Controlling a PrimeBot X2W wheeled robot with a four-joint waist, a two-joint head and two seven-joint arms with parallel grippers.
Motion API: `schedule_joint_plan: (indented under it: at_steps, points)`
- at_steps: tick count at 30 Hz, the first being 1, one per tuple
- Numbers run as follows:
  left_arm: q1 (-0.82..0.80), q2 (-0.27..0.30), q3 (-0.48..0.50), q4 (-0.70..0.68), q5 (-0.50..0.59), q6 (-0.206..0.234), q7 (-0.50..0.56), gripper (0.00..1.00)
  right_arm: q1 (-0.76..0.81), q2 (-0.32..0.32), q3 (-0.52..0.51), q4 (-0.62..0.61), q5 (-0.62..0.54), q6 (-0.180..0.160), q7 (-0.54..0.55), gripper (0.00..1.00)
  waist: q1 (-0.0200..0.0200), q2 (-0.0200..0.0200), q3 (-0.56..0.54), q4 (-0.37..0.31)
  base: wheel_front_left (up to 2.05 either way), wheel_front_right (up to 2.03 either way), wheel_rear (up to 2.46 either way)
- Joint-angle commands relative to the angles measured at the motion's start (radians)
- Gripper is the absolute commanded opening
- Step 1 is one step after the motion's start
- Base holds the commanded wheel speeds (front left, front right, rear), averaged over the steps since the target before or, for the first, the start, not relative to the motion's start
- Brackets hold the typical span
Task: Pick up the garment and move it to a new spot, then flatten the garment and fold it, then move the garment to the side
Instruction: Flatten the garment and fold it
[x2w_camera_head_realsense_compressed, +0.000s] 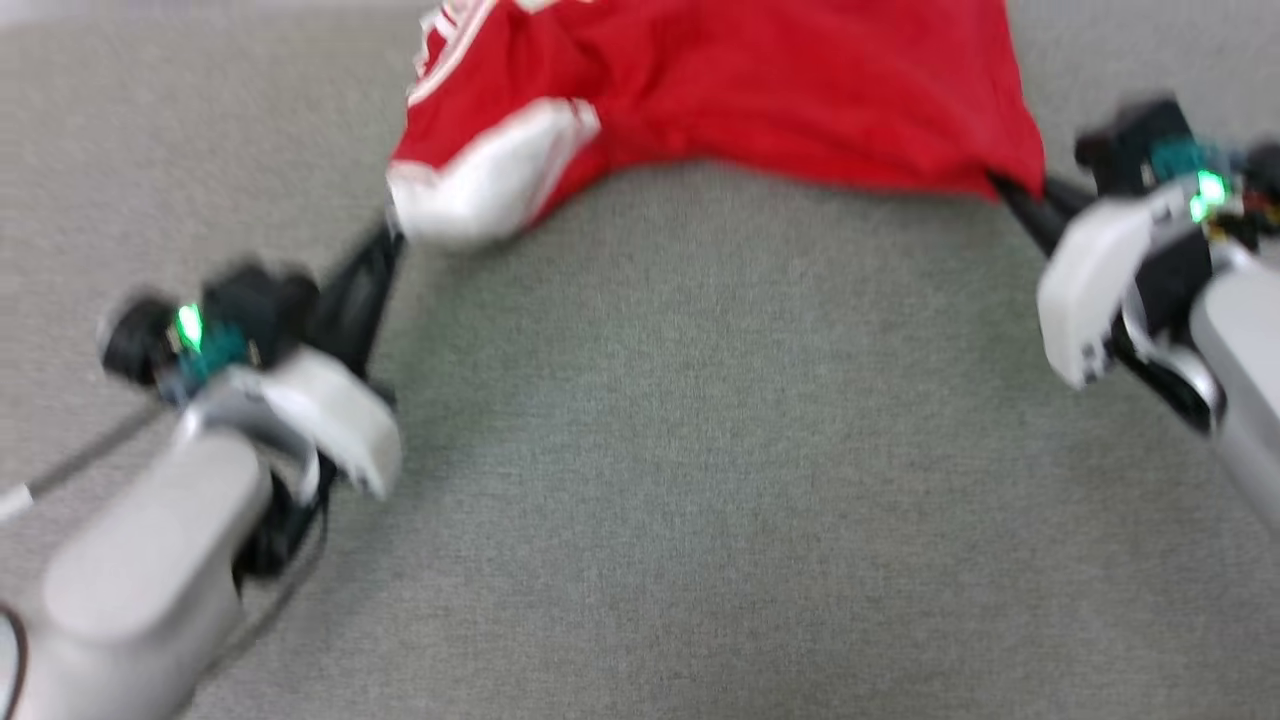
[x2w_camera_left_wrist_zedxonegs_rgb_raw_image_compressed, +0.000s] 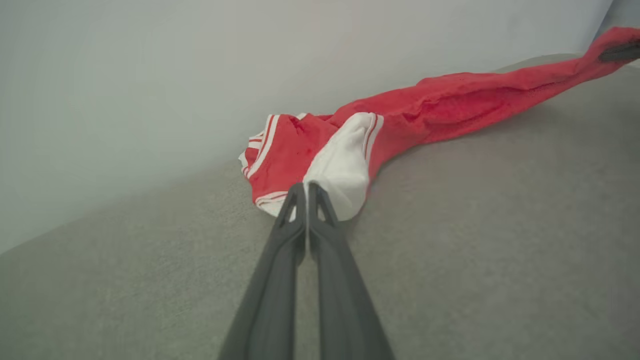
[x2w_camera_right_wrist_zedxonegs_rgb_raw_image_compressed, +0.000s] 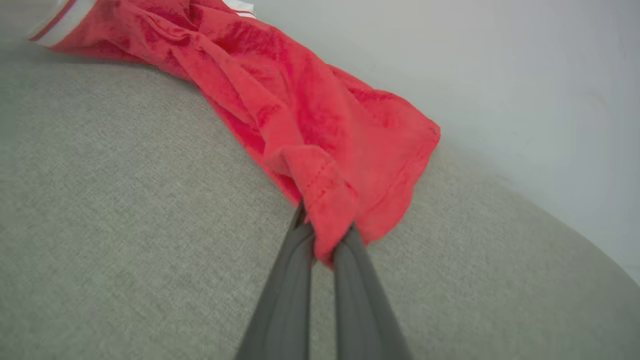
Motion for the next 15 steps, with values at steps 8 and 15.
schedule_joint_plan:
  at_steps: [8,15]
  points:
    - [0.338,0.112,-0.052,-0.204,-0.084,0.105,0.052,0.0,0.323,-0.114,-0.009,-0.13,0.078,-0.001,0.018,0.0,0.0001,0.0,-0.189,0.008,0.0,0.0,0.0]
    - [0.563,0.153,-0.095,-0.336,-0.156,0.195,0.07,0.0,0.576,-0.166,-0.085,-0.195,0.092,-0.001,0.003,0.0,0.0001,0.0,-0.268,0.018,0.0,0.0,0.0]
